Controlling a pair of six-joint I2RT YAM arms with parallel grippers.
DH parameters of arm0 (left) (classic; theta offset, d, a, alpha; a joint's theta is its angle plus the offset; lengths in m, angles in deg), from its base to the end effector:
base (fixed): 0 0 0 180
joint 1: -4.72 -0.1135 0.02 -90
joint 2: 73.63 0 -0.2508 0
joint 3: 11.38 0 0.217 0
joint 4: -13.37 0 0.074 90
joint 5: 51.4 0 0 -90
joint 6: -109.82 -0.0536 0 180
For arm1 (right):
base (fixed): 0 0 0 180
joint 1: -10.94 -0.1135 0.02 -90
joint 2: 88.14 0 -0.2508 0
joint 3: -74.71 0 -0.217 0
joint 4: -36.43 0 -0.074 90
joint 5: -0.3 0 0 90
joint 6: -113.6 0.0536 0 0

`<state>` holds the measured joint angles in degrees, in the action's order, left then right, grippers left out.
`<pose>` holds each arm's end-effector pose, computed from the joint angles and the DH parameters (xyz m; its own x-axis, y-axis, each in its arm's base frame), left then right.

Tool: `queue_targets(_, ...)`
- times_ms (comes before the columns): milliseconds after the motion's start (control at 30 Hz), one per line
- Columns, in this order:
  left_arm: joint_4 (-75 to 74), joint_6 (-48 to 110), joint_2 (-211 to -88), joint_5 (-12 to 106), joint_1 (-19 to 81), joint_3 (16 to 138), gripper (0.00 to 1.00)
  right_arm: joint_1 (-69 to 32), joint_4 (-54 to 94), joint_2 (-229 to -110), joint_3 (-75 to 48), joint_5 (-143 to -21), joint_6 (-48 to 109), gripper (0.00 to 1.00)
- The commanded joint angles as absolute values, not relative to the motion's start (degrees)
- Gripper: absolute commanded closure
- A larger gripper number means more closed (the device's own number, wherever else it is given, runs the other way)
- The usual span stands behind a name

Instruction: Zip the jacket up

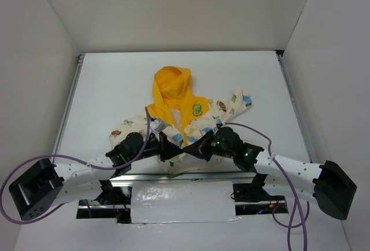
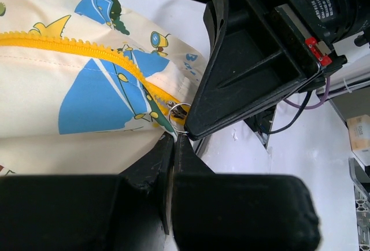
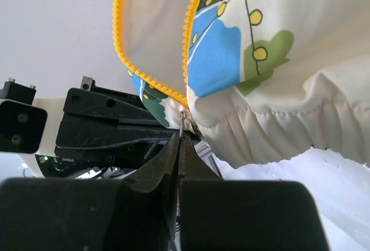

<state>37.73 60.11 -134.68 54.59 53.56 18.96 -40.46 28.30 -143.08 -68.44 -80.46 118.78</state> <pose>0.1270 -0.1678 0.2083 -0.6401 -0.2123 -0.7384 0.6424 0.3792 -0.6659 0.1156 0.1586 0.1953 -0.8328 0.5323 0.1516 0.3523 0.2984 0.8870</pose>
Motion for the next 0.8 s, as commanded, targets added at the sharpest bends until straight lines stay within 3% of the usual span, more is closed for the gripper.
queue_targets(0, 43.28, 59.02, -135.06, 58.47, 54.11, 20.49, 1.00, -39.60, 28.90, -143.86, -66.38, -78.81, 122.21, 1.00)
queue_targets(333, 45.83, 59.37, -135.76, 60.13, 54.20, 19.79, 1.00, -37.06, 44.44, -138.68, -77.27, -80.56, 131.09, 1.00)
queue_targets(767, 43.90, 59.19, -137.70, 58.82, 54.29, 19.97, 1.00, -33.01, 65.01, -148.35, -73.76, -72.39, 131.00, 1.00)
